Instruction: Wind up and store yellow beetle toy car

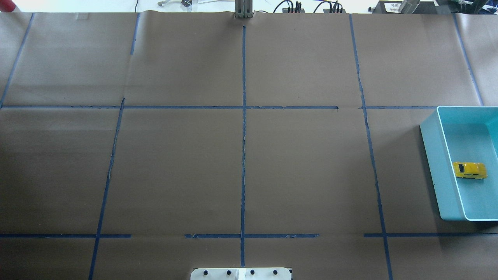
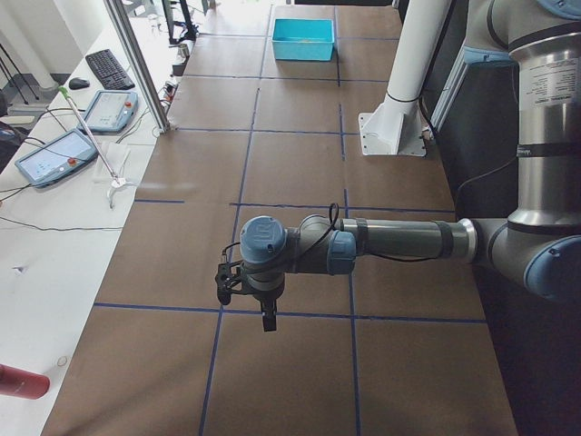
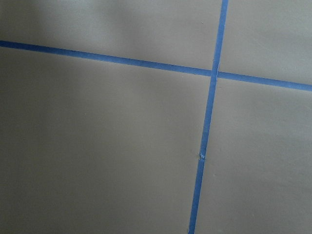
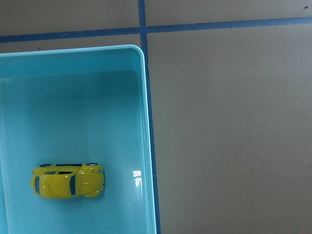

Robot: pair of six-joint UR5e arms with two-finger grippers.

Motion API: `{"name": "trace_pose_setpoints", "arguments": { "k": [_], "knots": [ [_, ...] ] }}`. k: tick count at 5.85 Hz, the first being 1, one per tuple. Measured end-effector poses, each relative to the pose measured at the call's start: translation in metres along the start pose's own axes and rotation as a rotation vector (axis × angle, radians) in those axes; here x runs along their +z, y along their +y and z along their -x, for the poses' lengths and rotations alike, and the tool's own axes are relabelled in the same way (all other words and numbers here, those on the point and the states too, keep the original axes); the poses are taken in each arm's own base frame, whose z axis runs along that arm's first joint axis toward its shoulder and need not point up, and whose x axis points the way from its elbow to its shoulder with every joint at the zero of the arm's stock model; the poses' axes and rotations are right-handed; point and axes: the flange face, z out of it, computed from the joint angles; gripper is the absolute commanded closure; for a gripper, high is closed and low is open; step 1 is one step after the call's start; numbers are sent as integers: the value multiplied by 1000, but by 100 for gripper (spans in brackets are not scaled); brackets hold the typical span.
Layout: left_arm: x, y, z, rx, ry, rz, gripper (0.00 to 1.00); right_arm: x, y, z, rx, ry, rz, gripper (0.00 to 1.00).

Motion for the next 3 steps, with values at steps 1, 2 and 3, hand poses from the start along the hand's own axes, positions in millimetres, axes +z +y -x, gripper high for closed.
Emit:
{"name": "trace_pose_setpoints", "arguments": {
  "k": [1,2,3],
  "knots": [
    [0,0,0,0,0,0,0,0,-1,0,1,-5,0,0],
    [0,0,0,0,0,0,0,-1,-2,1,-1,-6,-3,0],
    [0,0,0,1,0,1,0,-1,-3,2,-2,-7,-6,0]
  ]
}}
